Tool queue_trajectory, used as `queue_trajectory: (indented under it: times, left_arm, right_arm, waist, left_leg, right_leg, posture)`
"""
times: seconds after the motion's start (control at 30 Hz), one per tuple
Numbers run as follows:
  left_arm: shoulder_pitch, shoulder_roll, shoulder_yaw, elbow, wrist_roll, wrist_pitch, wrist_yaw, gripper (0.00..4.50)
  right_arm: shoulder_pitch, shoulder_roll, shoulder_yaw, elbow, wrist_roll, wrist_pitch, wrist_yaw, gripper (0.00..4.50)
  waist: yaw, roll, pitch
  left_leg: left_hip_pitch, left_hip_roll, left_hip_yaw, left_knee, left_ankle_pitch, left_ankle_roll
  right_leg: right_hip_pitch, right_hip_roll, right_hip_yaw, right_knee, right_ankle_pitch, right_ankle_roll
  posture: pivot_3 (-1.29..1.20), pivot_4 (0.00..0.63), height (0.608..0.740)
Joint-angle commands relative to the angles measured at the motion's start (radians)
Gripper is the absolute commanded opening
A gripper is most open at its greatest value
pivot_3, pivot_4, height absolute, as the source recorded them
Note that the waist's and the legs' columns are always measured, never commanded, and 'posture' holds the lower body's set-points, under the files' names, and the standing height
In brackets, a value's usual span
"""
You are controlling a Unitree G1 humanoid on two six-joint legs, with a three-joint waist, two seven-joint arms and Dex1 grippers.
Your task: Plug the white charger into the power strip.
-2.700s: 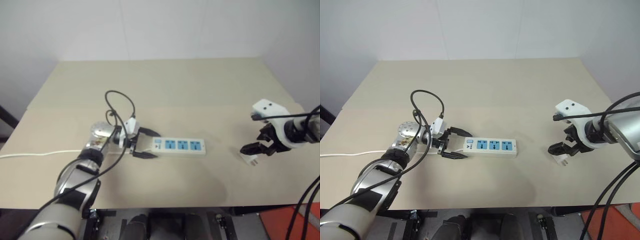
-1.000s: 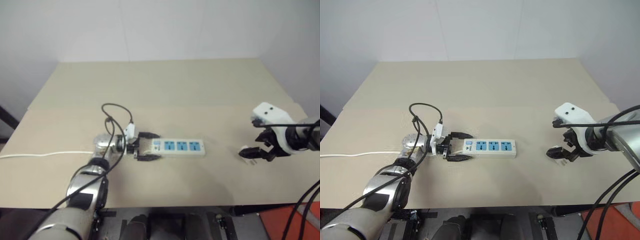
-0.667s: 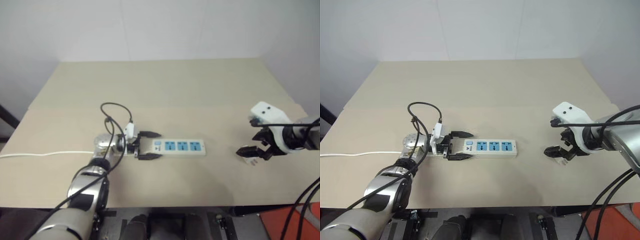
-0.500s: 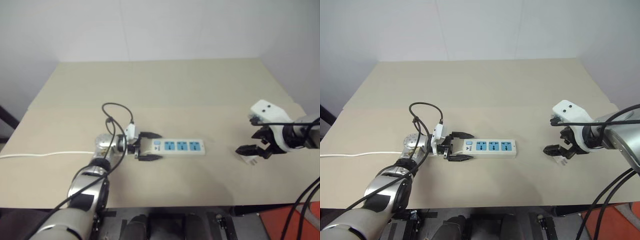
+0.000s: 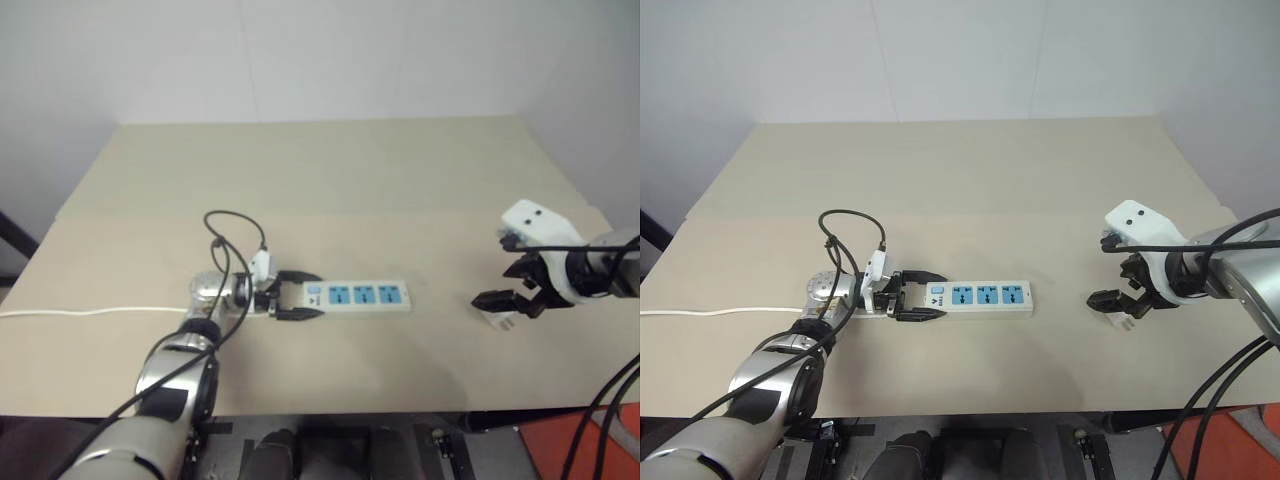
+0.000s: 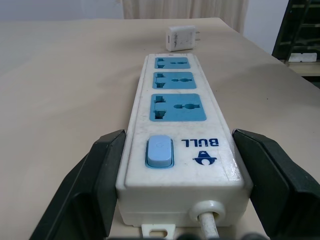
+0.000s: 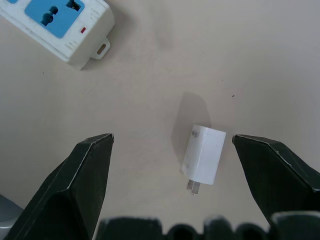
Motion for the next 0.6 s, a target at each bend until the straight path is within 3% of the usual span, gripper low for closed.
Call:
queue_trajectory:
  times: [0.03, 0.37, 0.6]
  left_arm:
    - [-0.015, -0.001, 0.004, 0.007, 0.025, 0.004, 0.015, 3.23]
    - [-0.019, -0.001, -0.006, -0.009, 0.062, -0.017, 0.010, 3.23]
    - [-0.013, -0.008, -0.005, -0.018, 0.063, -0.048, -0.006, 3.23]
  right_arm:
    - [-0.031, -0.013, -0.005, -0.003, -0.002, 0.012, -0.002, 4.50]
    - [-0.248, -0.015, 0.276, 0.192, -0.062, 0.055, 0.042, 4.50]
    - [-0.420, 0.085, 0.552, 0.522, -0.216, -0.080, 0.175, 4.50]
  waist:
    - [0.000, 0.000, 0.000]
    - [0.000, 0.000, 0.000]
    - [-0.001, 0.000, 0.000]
  left_leg:
    - [0.000, 0.000, 0.000, 0.000, 0.000, 0.000]
    - [0.001, 0.000, 0.001, 0.000, 0.000, 0.000]
    - [0.001, 0.000, 0.003, 0.000, 0.000, 0.000]
  right_leg:
    - [0.000, 0.000, 0.000, 0.000, 0.000, 0.000]
    - [0.000, 0.000, 0.002, -0.001, 0.000, 0.000]
    - [-0.001, 0.000, 0.003, -0.001, 0.000, 0.000]
  posture:
    - [0.00, 0.150, 0.740]
    - [0.00, 0.150, 0.740]
    - [0.00, 0.150, 0.740]
